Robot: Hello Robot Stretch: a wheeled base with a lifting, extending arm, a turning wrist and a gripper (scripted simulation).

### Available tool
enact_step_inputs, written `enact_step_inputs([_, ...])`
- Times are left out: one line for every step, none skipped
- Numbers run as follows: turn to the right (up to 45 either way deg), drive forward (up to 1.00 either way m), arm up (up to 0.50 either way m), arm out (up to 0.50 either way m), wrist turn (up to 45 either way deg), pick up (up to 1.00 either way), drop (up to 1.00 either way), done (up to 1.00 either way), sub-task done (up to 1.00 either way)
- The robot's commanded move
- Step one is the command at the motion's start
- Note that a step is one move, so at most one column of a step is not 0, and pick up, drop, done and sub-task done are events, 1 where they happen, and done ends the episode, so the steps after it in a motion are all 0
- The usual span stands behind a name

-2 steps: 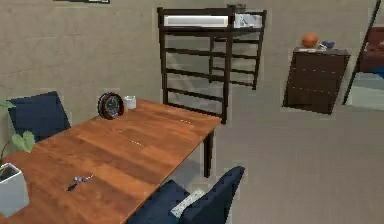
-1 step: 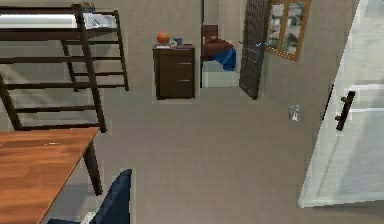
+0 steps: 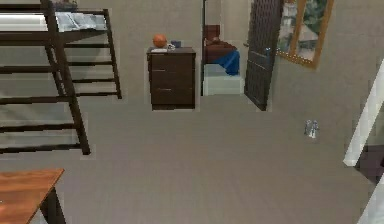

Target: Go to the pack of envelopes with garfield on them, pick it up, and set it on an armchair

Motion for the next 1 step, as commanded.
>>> enact_step_inputs([-3.0,0.0,0.0,0.0,0.0,0.0,0.0,0.0,0.0])
